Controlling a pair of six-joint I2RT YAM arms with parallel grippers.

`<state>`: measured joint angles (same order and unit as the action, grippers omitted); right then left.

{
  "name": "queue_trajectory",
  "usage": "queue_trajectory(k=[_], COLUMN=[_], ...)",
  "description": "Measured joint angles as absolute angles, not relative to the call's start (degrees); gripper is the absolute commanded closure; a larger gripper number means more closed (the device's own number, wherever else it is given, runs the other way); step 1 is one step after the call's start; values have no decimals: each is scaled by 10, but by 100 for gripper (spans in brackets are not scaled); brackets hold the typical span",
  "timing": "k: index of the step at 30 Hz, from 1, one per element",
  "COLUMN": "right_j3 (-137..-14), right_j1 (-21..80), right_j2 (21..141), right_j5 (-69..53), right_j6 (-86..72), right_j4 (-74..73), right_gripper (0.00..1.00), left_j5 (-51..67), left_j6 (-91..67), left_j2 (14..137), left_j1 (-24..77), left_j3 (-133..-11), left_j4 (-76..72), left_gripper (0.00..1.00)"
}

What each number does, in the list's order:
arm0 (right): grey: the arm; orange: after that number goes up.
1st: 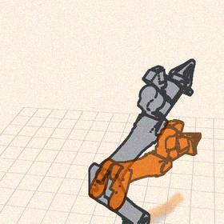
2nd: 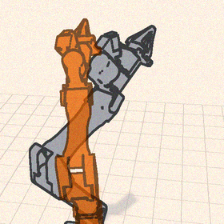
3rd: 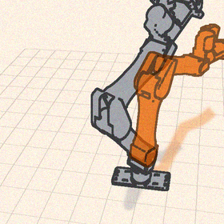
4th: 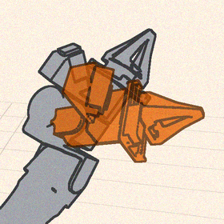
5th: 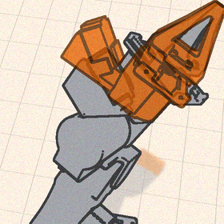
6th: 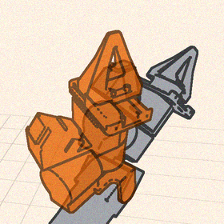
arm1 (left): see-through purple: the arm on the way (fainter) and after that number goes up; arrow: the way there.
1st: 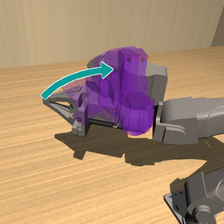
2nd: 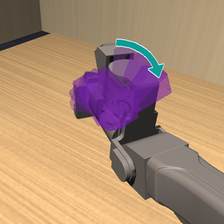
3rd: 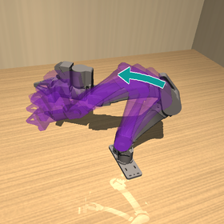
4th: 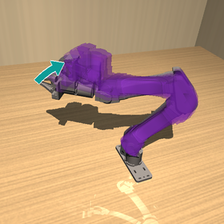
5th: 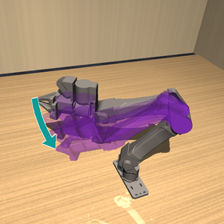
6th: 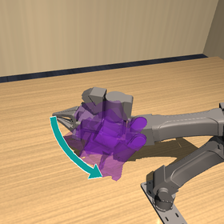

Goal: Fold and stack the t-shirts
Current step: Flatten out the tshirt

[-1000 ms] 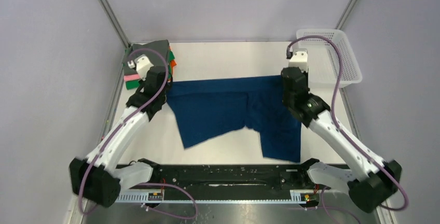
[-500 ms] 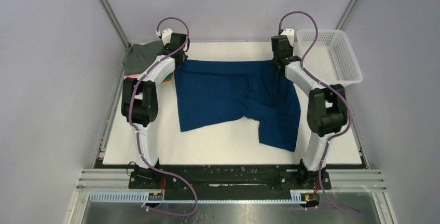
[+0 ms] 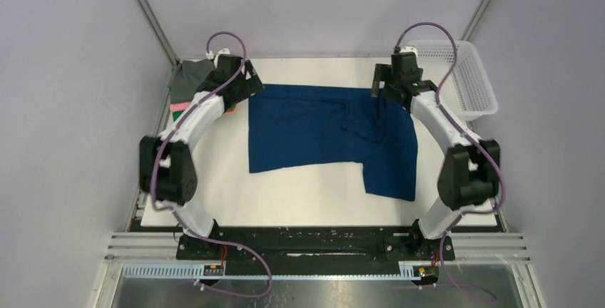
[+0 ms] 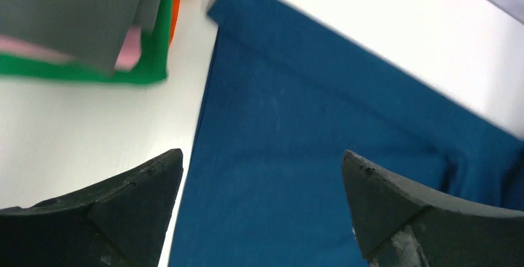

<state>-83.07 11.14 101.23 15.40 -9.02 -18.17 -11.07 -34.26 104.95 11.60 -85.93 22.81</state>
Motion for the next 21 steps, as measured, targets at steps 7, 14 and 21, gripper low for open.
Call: queue_trajectory(k=[7, 14, 21], right_j3=[-594, -359, -282], right_j1=[112, 112, 112], right_j2=[736, 518, 397], right_j5=[114, 125, 117], right_j6=[-169, -257, -287], right_j4=[-165, -170, -173], right_gripper=[1, 0, 0], left_j5=[-82, -80, -83], left_j6=[-339, -376, -420], left_j2=[732, 619, 636], left_j1=[141, 203, 203], left_j3=[-593, -372, -314], left_j4=[214, 271, 278], left_gripper=[1, 1, 8])
